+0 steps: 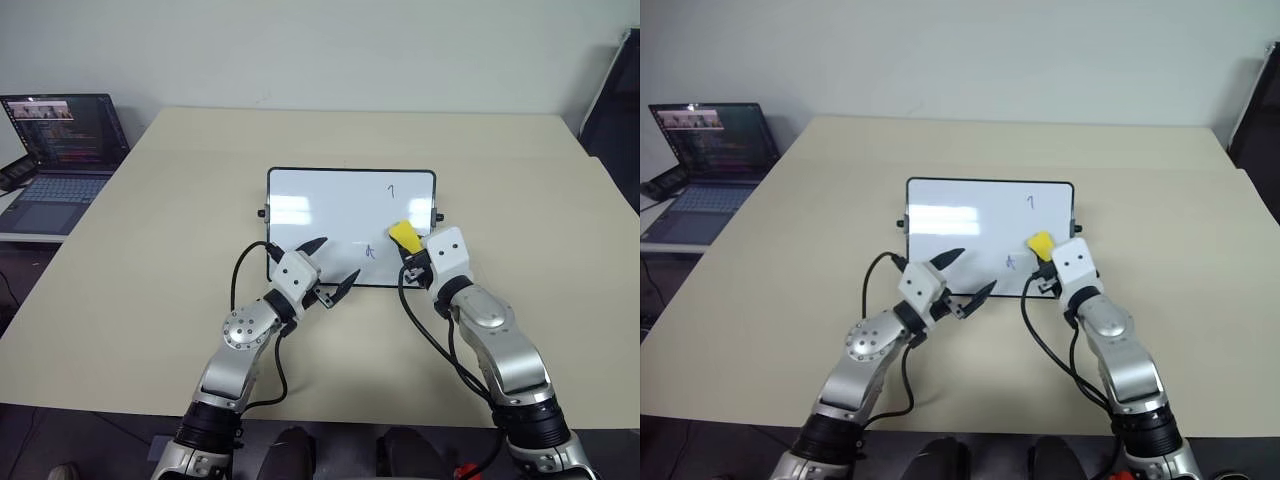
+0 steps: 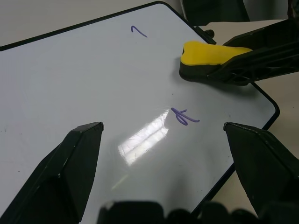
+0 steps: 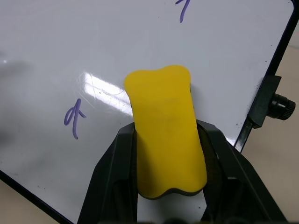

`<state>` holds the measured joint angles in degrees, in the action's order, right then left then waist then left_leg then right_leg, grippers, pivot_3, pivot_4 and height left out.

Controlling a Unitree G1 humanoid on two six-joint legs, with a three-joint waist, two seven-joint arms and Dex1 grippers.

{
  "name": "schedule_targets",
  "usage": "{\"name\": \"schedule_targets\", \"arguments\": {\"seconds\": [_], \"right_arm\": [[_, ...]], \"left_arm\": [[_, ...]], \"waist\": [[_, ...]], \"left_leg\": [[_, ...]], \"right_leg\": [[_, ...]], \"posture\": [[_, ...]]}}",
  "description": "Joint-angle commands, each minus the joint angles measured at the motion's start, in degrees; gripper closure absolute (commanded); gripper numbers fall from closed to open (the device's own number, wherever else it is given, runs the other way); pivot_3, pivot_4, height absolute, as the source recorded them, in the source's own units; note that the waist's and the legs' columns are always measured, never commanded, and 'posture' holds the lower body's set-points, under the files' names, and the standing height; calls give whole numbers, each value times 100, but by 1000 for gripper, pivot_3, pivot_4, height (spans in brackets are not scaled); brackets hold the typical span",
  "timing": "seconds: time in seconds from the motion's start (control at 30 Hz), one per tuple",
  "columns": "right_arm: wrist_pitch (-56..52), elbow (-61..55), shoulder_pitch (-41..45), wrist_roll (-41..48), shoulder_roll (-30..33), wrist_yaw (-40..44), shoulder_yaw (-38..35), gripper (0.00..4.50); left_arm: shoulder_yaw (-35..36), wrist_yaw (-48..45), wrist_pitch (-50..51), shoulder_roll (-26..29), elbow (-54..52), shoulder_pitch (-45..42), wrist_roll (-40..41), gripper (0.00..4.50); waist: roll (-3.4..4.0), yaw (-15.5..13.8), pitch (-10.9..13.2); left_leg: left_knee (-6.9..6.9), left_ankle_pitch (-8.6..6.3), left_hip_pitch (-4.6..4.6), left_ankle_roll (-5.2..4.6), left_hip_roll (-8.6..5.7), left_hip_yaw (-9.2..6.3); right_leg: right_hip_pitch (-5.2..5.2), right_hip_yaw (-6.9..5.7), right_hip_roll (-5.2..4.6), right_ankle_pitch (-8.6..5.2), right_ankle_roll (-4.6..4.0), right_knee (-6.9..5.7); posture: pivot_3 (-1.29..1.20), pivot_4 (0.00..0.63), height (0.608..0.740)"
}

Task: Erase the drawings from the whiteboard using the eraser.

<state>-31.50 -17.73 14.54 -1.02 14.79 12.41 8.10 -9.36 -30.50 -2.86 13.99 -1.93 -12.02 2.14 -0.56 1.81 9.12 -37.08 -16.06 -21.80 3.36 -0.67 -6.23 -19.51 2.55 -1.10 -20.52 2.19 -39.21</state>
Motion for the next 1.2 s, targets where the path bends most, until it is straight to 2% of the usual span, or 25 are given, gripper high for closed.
{"name": "schedule_targets", "arguments": {"seconds": [0.03, 0.5, 0.9, 1.07, 1.2], "right_arm": [[-295, -106, -138, -86, 81, -40, -113, 3128], [-680, -847, -1182, -68, 591, 130, -293, 3128], [361, -740, -456, 128, 181, 136, -464, 3128], [378, -421, -212, 17, 135, 155, -302, 3128], [-234, 12, -78, -10, 14, 72, -264, 3128]], "left_arm": [[-69, 41, -25, -33, -281, -17, -7, 0], [-156, 37, -7, -102, -303, 22, -3, 0], [-135, 9, -36, -73, -246, -25, 24, 0], [-153, 52, -15, -83, -305, 22, 3, 0], [-176, 105, 32, -102, -407, 71, -23, 0]], "waist": [[0, -1, 0], [-7, -14, -4], [-8, -1, -2], [-8, -3, -2], [-8, 5, -2]], "left_leg": [[0, 0, 1, 0, 0, 0], [-5, -1, 13, -1, -1, -5], [1, 0, 8, -1, 0, -4], [3, 3, -2, 5, -2, 0], [3, 0, 0, -1, 1, 0]], "right_leg": [[0, 0, 0, 0, 0, -1], [20, -1, 0, 0, 1, 1], [13, -2, 1, 1, 2, 5], [7, -2, -1, 1, 1, 17], [3, 0, 0, 1, 1, 10]], "posture": [[0, 150, 740], [0, 150, 740], [0, 150, 740], [0, 150, 740], [0, 150, 740]]}}
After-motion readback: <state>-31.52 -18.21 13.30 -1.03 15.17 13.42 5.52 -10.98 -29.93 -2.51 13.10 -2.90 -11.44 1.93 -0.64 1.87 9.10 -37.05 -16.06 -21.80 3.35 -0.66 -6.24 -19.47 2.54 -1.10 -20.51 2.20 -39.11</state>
